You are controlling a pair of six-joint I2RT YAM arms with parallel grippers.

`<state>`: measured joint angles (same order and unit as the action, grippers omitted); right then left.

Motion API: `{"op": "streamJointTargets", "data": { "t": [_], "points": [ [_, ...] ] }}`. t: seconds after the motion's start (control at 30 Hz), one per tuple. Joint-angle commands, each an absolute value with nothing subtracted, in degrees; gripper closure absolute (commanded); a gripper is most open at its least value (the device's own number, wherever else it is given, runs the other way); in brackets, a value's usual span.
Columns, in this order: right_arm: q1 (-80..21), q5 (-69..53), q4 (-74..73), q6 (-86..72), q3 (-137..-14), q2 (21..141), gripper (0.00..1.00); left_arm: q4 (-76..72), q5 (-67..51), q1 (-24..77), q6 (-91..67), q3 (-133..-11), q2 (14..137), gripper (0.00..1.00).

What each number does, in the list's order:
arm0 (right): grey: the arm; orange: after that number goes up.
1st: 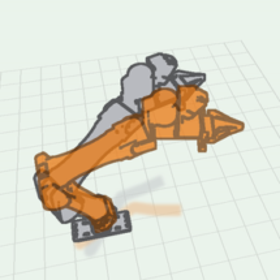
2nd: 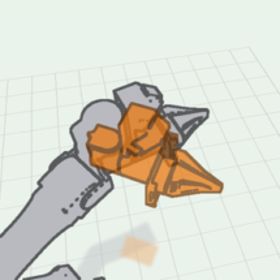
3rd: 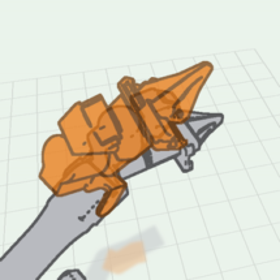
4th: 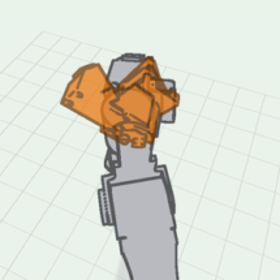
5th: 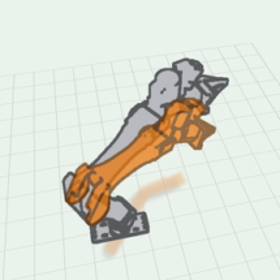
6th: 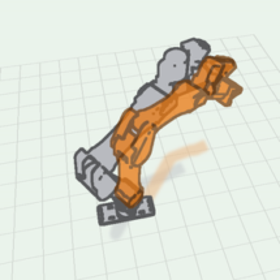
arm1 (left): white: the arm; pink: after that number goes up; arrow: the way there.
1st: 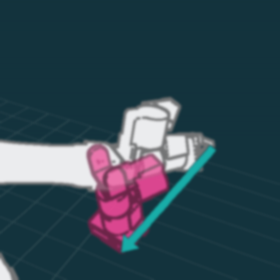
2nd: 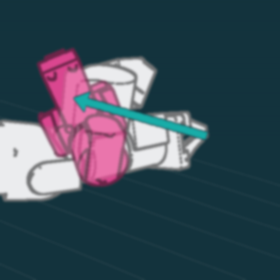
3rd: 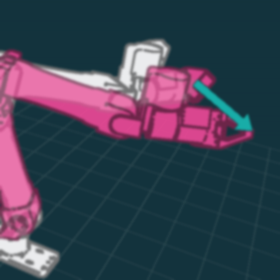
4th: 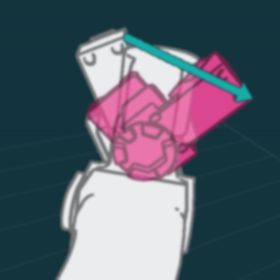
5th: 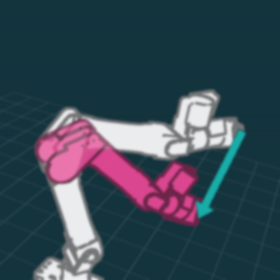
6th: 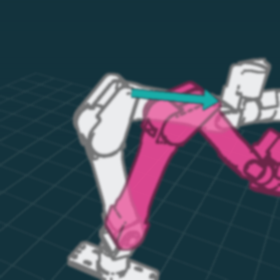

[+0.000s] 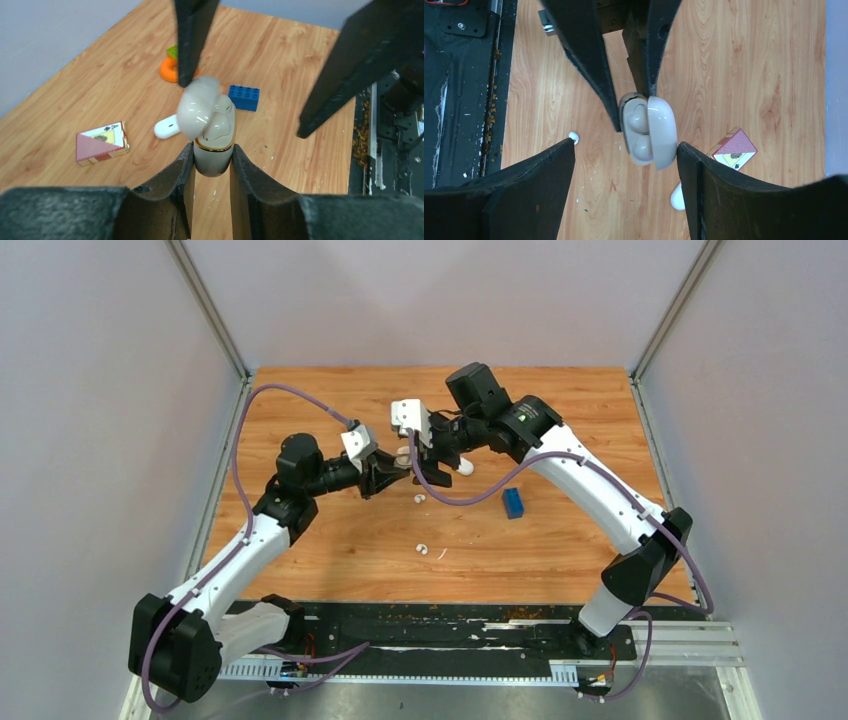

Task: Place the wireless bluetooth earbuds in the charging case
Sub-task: Close the charging case.

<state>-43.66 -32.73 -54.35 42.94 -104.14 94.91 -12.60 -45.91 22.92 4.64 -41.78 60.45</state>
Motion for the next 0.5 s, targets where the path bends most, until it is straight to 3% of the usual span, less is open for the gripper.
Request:
{"op": "streamJointTargets", "data": {
  "t": [0.0,0.27,0.47],
  "points": [
    [-44.7,-33.1,-53.1,44.1,-102.5,90.8,0.27,-18.8,-39.2,23.0,-3.1,-44.5,61.9,1.0],
    [-42.9,-19.3,-45.6,39.0,-96.3,86.1,0.26,-15.1,-38.5,22.8,-3.7,-43.0,64.5,1.0],
    [-32.1,-23.7,-44.5,29.6,-88.1,82.4,0.25,-11.8,-33.6,21.4,-11.4,-39.1,69.5,1.0]
  ]
}}
